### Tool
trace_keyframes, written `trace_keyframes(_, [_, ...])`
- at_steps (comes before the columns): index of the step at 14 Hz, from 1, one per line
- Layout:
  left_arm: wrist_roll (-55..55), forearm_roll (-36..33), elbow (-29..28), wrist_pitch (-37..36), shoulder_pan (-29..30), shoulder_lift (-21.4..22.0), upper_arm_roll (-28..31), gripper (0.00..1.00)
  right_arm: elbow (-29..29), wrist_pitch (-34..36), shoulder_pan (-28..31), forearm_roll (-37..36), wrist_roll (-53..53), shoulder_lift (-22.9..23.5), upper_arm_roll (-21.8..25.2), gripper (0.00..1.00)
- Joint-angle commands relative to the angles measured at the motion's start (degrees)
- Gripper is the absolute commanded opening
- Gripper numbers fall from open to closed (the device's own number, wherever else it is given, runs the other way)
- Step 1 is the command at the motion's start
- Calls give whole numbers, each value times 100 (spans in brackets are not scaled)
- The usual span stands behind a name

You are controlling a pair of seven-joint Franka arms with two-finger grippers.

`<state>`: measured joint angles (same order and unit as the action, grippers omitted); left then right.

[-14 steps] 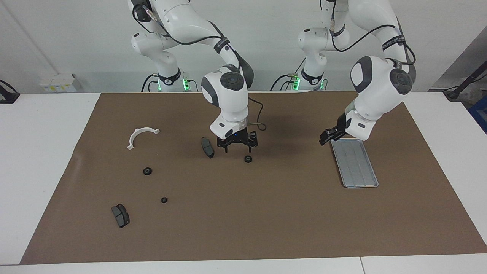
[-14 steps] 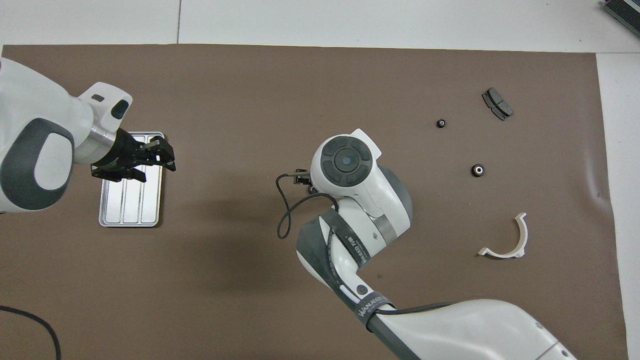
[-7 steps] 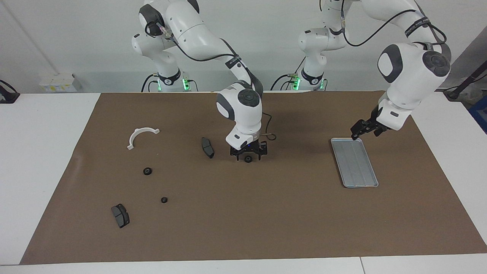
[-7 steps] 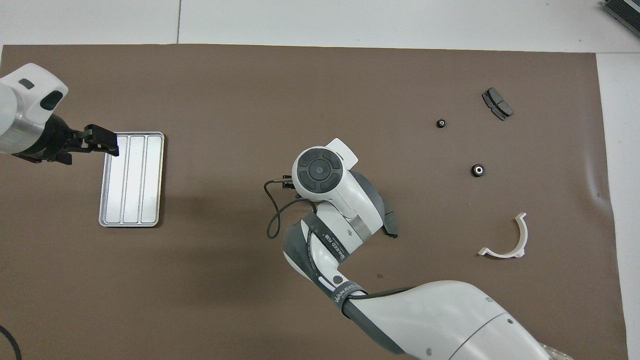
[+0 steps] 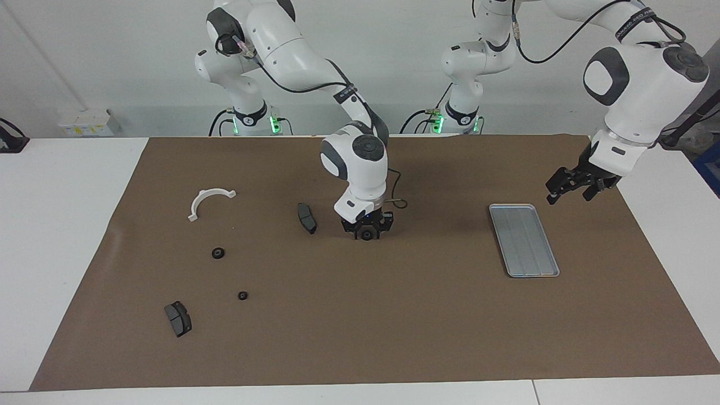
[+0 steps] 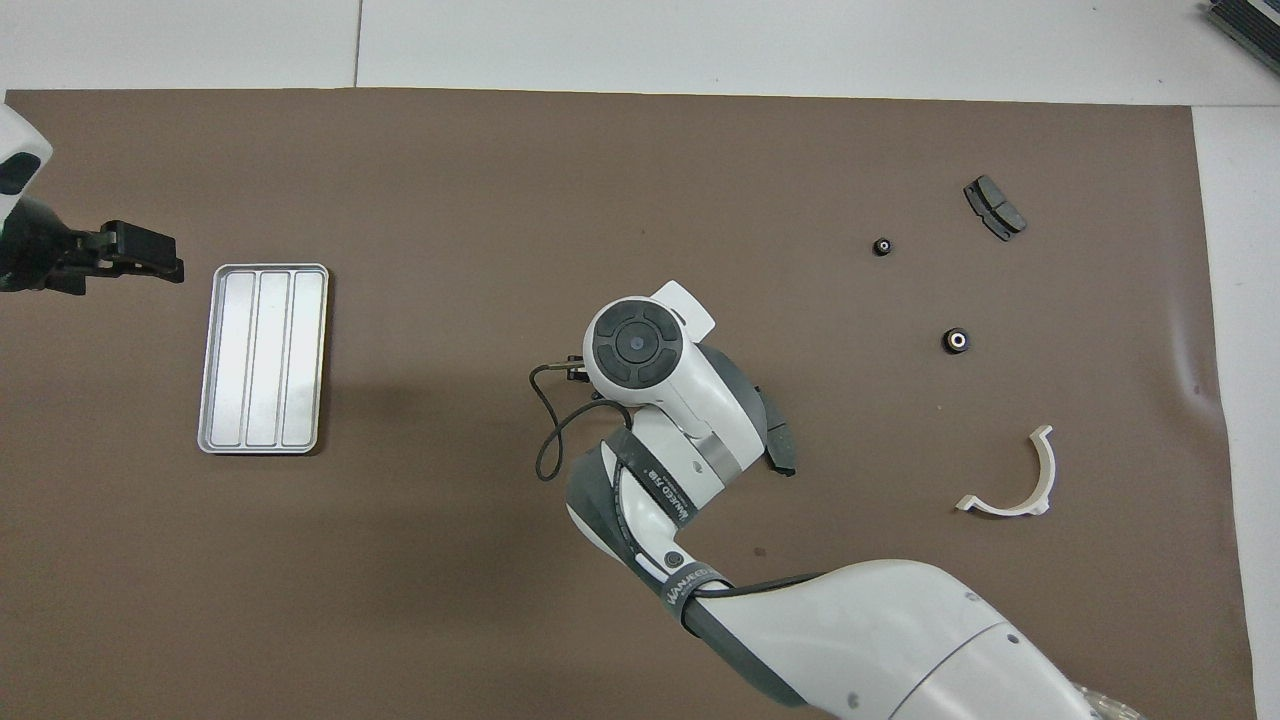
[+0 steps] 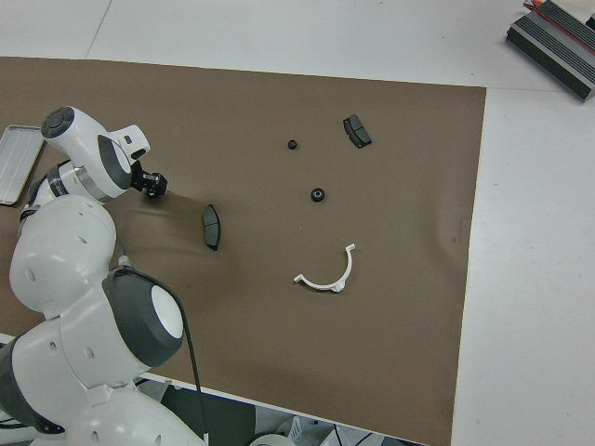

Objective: Place bearing gear from tray to pile

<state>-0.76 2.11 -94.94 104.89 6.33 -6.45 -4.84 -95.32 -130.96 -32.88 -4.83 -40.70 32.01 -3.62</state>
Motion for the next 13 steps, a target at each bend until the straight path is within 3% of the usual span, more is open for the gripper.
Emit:
trace_keyframes(1, [67, -123, -25, 58, 52, 143, -52, 100, -39, -70, -26, -124, -157, -10, 10, 56])
trace_keyframes(4, [76, -175, -25, 58, 35, 266, -61, 100, -31, -35, -34, -124, -157, -19, 2, 28])
trace_keyframes(7, [67, -702, -16, 75, -53, 267, -131, 100, -13, 70, -139, -124, -323, -80, 10, 1])
trace_keyframes(10, [93, -686, -34, 32, -53, 284, -149, 100, -74, 202, 52, -124, -316, -422, 81, 0])
trace_keyframes(13, [67, -651, -86, -56, -62, 354, -210, 100, -635, 158, 588, -124, 60, -1054, 63, 0])
